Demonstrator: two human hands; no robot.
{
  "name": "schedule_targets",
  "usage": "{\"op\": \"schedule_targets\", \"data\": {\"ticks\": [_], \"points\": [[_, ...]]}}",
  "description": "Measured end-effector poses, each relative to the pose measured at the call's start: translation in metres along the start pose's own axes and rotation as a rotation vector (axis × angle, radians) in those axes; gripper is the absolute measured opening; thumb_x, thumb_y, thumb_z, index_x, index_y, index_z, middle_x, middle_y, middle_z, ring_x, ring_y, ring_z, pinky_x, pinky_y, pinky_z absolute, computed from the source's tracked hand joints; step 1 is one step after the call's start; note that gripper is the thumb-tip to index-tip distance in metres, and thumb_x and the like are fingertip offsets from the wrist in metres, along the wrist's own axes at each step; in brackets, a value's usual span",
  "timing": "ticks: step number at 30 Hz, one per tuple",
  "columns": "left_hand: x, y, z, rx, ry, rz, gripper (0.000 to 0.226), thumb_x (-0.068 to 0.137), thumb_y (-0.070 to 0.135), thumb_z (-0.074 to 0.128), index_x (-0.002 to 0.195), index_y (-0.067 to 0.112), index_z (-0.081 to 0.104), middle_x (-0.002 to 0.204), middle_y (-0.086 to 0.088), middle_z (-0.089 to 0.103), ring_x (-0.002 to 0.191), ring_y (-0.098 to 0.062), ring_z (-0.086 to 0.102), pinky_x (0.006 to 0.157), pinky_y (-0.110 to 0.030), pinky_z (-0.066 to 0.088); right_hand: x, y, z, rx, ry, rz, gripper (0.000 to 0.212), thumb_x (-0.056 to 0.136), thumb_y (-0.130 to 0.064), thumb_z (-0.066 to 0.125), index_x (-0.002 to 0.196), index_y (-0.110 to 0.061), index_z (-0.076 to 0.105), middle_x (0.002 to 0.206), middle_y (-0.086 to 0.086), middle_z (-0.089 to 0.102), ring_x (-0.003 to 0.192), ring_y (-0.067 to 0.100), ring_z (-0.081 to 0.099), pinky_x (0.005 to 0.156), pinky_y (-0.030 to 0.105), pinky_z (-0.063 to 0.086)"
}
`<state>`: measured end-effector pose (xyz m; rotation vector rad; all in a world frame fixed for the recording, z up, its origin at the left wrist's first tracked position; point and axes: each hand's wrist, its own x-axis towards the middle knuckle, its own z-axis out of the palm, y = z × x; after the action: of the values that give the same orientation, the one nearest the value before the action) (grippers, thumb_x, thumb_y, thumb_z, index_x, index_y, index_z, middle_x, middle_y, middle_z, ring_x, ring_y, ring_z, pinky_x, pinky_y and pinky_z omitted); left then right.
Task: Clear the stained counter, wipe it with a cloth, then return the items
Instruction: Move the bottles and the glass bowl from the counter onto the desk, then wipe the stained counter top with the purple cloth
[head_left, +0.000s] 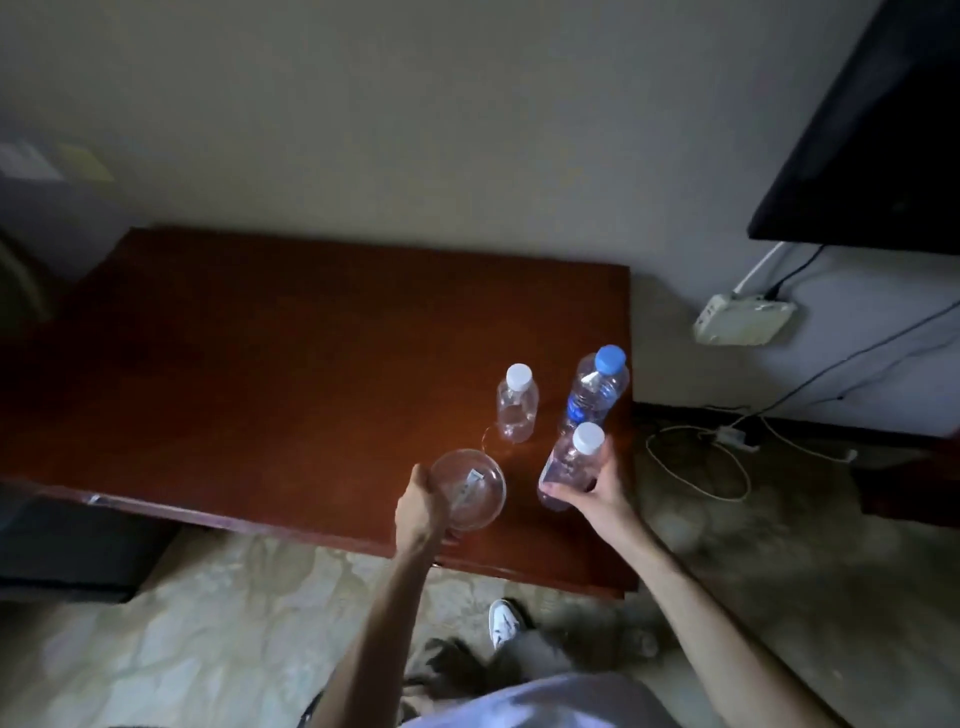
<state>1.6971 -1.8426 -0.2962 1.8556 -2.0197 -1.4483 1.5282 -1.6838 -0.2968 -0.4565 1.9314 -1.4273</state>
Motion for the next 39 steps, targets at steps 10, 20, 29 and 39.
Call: {"op": "schedule_targets", "data": {"ticks": [10, 20, 29, 39], "points": [[0.048, 0.005, 0.008, 0.07, -0.232, 0.088, 0.061, 0.087, 0.073, 0.023, 0.105, 0.022, 0.052, 0.098, -0.012, 0.063, 0.073, -0.037, 0.073, 0.059, -0.052, 0.064, -0.014, 0.012, 0.024, -0.075, 0.219, 0.046, 0.08, 0.055, -0.01, 0.092, 0.124, -0.017, 0.052, 0.114, 0.004, 0.065, 0.107, 0.009, 0.062, 0.096, 0.018, 0.046], [0.061, -0.005, 0.001, 0.199, -0.26, 0.148, 0.069, 0.096, 0.068, 0.031, 0.127, 0.008, 0.047, 0.119, -0.024, 0.066, 0.083, -0.042, 0.073, 0.072, -0.053, 0.063, -0.03, 0.023, 0.029, -0.143, 0.338, 0.07, 0.089, 0.058, 0.003, 0.087, 0.132, -0.015, 0.042, 0.123, -0.003, 0.054, 0.109, 0.007, 0.053, 0.097, 0.011, 0.04], [-0.03, -0.052, 0.002, 0.139, -0.455, 0.395, 0.031, 0.105, 0.034, 0.044, 0.095, 0.008, 0.06, 0.065, -0.001, 0.059, 0.049, -0.005, 0.054, 0.045, -0.018, 0.043, -0.161, 0.114, 0.008, -0.029, 0.671, 0.275, 0.04, 0.081, -0.003, 0.074, 0.115, -0.009, 0.054, 0.106, 0.006, 0.065, 0.093, 0.017, 0.066, 0.077, 0.024, 0.053], [-0.11, -0.106, 0.157, 0.802, -1.173, 0.229, 0.024, 0.1, 0.036, 0.05, 0.083, 0.024, 0.06, 0.086, -0.007, 0.069, 0.077, -0.023, 0.067, 0.064, -0.029, 0.049, -0.385, 0.248, 0.032, 0.564, 0.986, 0.977, 0.011, 0.09, -0.016, 0.063, 0.099, -0.009, 0.06, 0.095, 0.012, 0.069, 0.069, 0.019, 0.065, 0.057, 0.026, 0.045]]}}
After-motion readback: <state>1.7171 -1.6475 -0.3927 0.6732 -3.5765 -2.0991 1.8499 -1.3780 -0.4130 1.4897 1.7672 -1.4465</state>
